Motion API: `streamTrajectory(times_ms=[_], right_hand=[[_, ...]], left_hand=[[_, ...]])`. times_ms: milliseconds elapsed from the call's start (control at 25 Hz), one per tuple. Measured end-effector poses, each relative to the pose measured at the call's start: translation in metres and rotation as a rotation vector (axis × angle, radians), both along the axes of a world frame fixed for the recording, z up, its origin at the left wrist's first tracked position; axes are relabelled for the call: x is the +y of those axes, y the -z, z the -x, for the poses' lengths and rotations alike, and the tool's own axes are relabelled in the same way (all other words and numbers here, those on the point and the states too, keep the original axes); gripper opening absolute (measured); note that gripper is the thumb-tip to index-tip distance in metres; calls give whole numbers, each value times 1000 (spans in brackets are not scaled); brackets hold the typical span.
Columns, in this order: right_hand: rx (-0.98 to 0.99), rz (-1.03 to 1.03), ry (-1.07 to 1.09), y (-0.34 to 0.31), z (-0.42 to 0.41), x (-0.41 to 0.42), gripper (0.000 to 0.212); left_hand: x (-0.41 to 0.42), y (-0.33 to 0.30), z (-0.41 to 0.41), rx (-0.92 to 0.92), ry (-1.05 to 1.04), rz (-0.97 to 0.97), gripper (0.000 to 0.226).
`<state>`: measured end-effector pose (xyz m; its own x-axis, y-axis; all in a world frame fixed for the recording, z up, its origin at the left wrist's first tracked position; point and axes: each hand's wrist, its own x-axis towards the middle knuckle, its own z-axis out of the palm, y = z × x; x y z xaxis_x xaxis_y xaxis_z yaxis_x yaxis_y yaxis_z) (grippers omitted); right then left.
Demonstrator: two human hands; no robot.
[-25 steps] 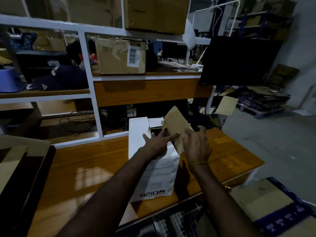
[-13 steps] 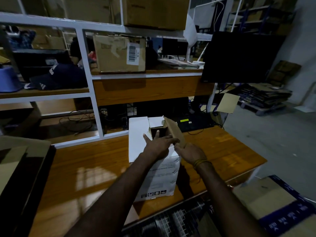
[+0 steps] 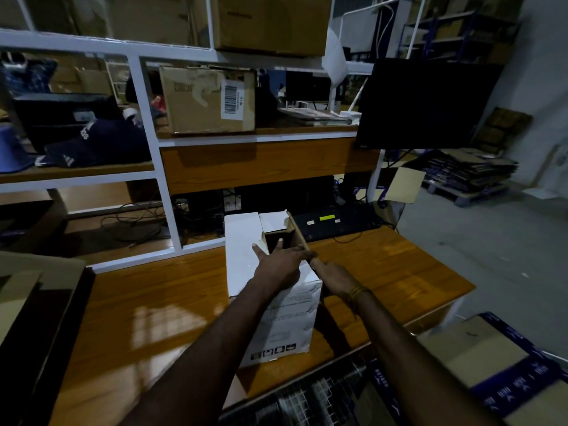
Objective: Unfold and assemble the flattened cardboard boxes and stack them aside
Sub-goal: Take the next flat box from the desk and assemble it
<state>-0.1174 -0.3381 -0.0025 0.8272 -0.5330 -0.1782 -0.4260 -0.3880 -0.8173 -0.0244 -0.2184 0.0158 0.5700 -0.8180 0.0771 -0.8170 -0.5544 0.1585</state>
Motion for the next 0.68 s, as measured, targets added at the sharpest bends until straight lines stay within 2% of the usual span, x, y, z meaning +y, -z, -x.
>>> streamTrajectory(times_ms=[120, 240, 320, 400, 480, 600, 680], right_hand=[[39, 218, 6, -9, -1, 12, 44], [152, 710, 96, -8, -8, 35, 26], [94, 870, 133, 1, -11, 49, 33], [55, 892, 83, 2, -12, 58, 40], [42, 905, 13, -3, -11, 63, 43], [17, 880, -90, -5, -11, 66, 45], [16, 878, -104, -4, -12, 67, 46]], left_hand=[[1, 0, -2, 45, -35, 69, 63], [9, 0, 0, 43, -142, 278, 50], [17, 2, 1, -43, -312, 418, 39], [29, 3, 3, -70, -503, 454, 35], [41, -1, 4, 55, -596, 361, 42], [53, -12, 2, 296, -569, 212, 57], [55, -21, -2, 358, -556, 189, 59]])
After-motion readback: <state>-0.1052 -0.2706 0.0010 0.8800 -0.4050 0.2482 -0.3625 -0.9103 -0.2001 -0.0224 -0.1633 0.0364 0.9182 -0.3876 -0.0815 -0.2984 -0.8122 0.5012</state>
